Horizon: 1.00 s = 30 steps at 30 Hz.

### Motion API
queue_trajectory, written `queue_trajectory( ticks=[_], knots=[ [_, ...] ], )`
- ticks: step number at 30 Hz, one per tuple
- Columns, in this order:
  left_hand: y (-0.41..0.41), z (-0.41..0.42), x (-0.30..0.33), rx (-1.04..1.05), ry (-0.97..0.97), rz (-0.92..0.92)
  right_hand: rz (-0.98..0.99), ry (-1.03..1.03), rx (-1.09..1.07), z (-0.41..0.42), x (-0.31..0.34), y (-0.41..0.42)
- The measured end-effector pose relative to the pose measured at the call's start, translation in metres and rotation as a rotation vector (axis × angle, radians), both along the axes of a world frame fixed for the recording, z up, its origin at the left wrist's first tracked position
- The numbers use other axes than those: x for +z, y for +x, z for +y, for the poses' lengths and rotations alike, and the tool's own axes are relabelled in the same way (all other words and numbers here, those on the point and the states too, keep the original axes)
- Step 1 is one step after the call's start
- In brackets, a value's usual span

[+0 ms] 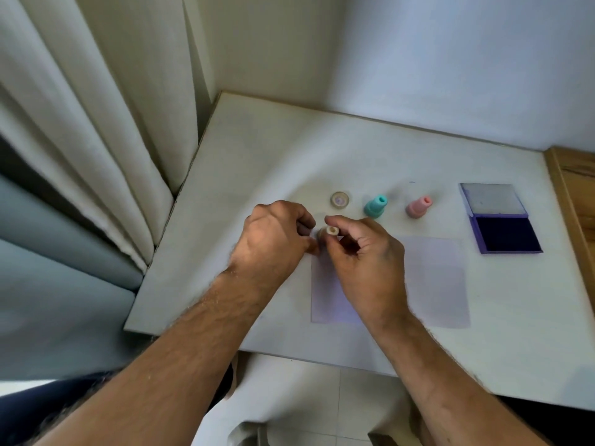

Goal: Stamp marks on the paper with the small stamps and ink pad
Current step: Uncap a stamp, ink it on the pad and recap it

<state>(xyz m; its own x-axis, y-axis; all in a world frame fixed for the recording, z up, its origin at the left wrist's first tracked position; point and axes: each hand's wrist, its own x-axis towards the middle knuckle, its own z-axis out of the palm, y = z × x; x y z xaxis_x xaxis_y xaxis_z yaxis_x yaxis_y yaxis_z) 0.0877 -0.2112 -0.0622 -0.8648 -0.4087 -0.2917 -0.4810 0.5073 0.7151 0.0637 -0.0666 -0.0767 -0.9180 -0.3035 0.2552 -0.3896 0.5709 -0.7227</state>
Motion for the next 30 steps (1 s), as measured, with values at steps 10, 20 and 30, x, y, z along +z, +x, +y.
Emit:
queue_trajectory(
  ticks=[10, 20, 30],
  knots=[
    [-0.003, 0.000, 0.001, 0.033, 0.011, -0.045, -0.074, 0.383, 0.153, -0.002, 0.021, -0.018],
    [-0.008, -0.003, 0.003, 0.043, 0.006, -0.094, -0.155, 0.513, 0.187, -0.017, 0.041, -0.030],
    [-0.007, -0.001, 0.013, -0.026, -0.023, -0.129, -0.234, 0.361, 0.174, -0.014, 0.042, -0.030]
  ],
)
